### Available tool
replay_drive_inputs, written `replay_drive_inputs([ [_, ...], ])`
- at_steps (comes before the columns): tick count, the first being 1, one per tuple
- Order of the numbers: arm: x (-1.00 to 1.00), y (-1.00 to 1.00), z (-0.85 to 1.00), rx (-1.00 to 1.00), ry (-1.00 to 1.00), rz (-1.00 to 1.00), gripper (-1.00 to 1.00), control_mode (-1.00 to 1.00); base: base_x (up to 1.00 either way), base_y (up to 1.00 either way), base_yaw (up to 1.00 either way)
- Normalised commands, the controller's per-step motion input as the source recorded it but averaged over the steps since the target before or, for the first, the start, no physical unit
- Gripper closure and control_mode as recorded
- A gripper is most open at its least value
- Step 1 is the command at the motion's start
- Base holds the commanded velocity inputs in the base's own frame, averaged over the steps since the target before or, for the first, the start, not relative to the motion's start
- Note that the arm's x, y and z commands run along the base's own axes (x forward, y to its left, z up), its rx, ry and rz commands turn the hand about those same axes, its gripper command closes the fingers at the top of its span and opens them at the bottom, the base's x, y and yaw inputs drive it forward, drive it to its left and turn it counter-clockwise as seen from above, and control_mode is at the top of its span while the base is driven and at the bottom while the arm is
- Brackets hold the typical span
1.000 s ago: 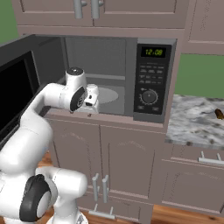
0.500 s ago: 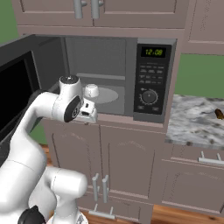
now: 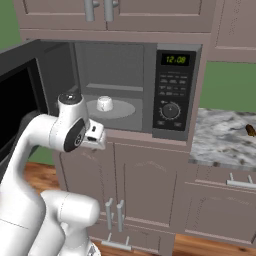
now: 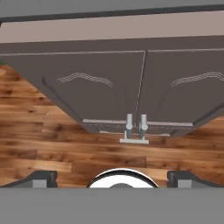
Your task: Pick the mug from the counter and place it inside the microwave. Then close the microwave.
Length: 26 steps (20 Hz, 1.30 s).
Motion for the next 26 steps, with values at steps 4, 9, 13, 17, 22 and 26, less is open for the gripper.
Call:
replay_drive_inputs([
  [4, -0.59, 0.0, 0.18, 0.0, -0.04, 0.0, -1.0, -1.0, 0.0, 0.0, 0.0],
  [9, -0.57, 0.0, 0.2, 0.0, -0.07, 0.0, -1.0, -1.0, 0.0, 0.0, 0.0],
  [13, -0.51, 0.0, 0.12, 0.0, -0.12, 0.0, -1.0, -1.0, 0.0, 0.0, 0.0],
  [17, -0.47, 0.0, 0.08, 0.0, -0.17, 0.0, -1.0, -1.0, 0.0, 0.0, 0.0],
  [22, -0.53, 0.0, 0.21, 0.0, -0.17, 0.0, -1.0, -1.0, 0.0, 0.0, 0.0],
  [26, -0.73, 0.0, 0.31, 0.0, -0.16, 0.0, -1.0, -1.0, 0.0, 0.0, 0.0],
])
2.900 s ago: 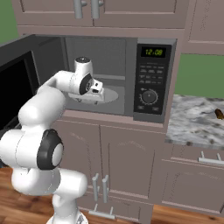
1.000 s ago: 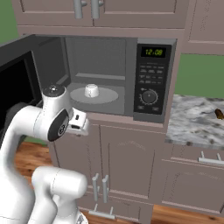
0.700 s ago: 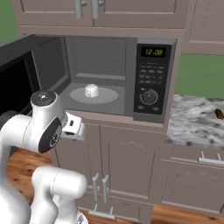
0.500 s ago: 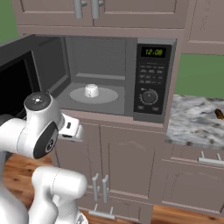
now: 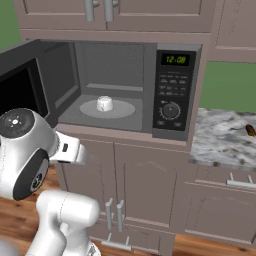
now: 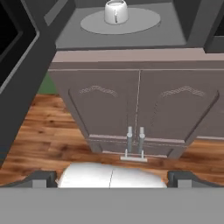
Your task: Pick the mug from the counter and place it inside the microwave. Then close the microwave.
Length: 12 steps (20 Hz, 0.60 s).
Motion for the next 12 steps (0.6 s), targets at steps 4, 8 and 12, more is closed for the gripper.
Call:
replay_drive_inputs([
  [4, -0.77, 0.0, 0.31, 0.0, -0.15, 0.0, -1.0, -1.0, 0.0, 0.0, 0.0],
  [8, -0.76, 0.01, 0.35, 0.0, -0.14, 0.0, -1.0, -1.0, 0.0, 0.0, 0.0],
  [12, -0.62, 0.21, 0.41, 0.0, -0.17, 0.0, -1.0, -1.0, 0.0, 0.0, 0.0],
])
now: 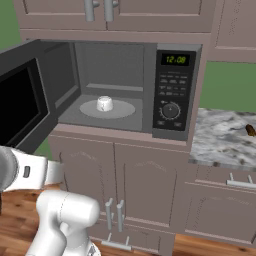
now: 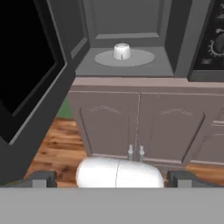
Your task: Pick the mug from the counter and place it inside the microwave. Then close the microwave.
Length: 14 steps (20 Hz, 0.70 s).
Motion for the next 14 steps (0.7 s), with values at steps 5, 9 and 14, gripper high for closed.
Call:
replay_drive_inputs([
  [5, -0.46, 0.36, 0.29, 0.0, -0.22, 0.0, -1.0, -1.0, 0.0, 0.0, 0.0],
  [9, -0.25, 0.34, 0.04, 0.0, -0.21, -0.04, -1.0, -1.0, 0.0, 0.0, 0.0],
  [14, -0.27, 0.27, 0.1, 0.0, -0.22, -0.07, -1.0, -1.0, 0.0, 0.0, 0.0],
])
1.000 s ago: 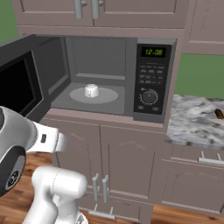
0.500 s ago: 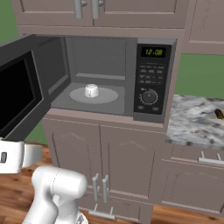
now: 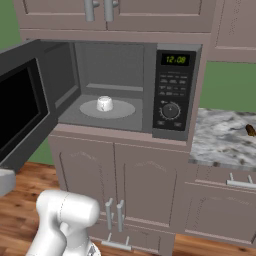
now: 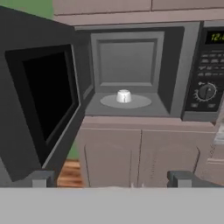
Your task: Pick the mug from the counter and place it inside the microwave. Then close the microwave.
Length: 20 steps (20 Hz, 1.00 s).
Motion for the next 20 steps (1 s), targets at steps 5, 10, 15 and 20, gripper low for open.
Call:
replay_drive_inputs([
  [5, -0.41, 0.29, 0.23, 0.0, -0.26, -0.08, -1.0, -1.0, 0.0, 0.0, 0.0],
  [10, -0.08, 0.47, 0.06, -0.01, -0.18, -0.15, -1.0, -1.0, 0.0, 0.0, 0.0],
  [15, -0.13, 0.35, 0.11, -0.02, -0.15, -0.23, -1.0, -1.0, 0.0, 0.0, 0.0],
  [20, -0.07, 0.31, 0.04, -0.03, -0.12, -0.26, -1.0, -1.0, 0.0, 0.0, 0.0],
])
